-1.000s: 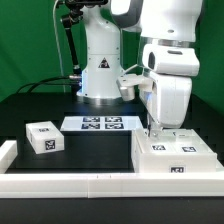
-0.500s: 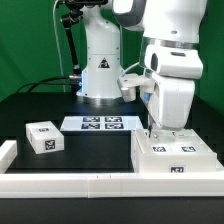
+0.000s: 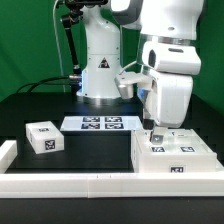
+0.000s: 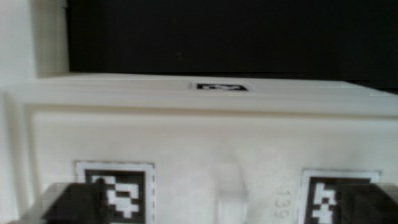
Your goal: Assemble cabinet
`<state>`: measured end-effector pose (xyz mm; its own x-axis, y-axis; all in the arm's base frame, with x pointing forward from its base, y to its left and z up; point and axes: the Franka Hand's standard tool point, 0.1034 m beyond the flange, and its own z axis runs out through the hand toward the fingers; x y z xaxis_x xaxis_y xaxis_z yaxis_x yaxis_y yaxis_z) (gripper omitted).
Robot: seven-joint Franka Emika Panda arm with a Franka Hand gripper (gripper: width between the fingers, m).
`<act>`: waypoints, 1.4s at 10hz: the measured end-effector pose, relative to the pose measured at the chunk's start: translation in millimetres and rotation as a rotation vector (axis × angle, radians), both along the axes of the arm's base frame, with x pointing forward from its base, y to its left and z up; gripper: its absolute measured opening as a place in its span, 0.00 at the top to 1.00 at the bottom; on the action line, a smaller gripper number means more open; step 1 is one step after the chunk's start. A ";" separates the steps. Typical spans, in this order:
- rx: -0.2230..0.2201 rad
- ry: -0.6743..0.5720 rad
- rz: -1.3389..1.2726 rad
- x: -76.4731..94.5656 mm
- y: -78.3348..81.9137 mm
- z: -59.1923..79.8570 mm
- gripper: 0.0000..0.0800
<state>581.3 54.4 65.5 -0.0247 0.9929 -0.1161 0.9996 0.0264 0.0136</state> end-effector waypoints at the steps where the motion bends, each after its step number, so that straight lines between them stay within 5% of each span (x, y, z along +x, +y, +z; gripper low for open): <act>1: 0.000 -0.015 0.003 -0.4 -6.2 4.7 0.09; 4: 0.005 -0.074 -0.085 -23.3 -27.1 24.6 0.01; 7: 0.011 -0.090 -0.223 -59.2 -25.0 32.4 0.00; 9: 0.044 -0.124 -0.300 -68.9 -12.4 30.7 0.00; 14: 0.043 -0.117 -0.259 -70.3 -12.2 28.2 0.00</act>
Offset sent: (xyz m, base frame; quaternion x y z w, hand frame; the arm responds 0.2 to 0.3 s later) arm -0.0524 -0.0403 0.0370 -0.0549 -0.0121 0.1040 0.9930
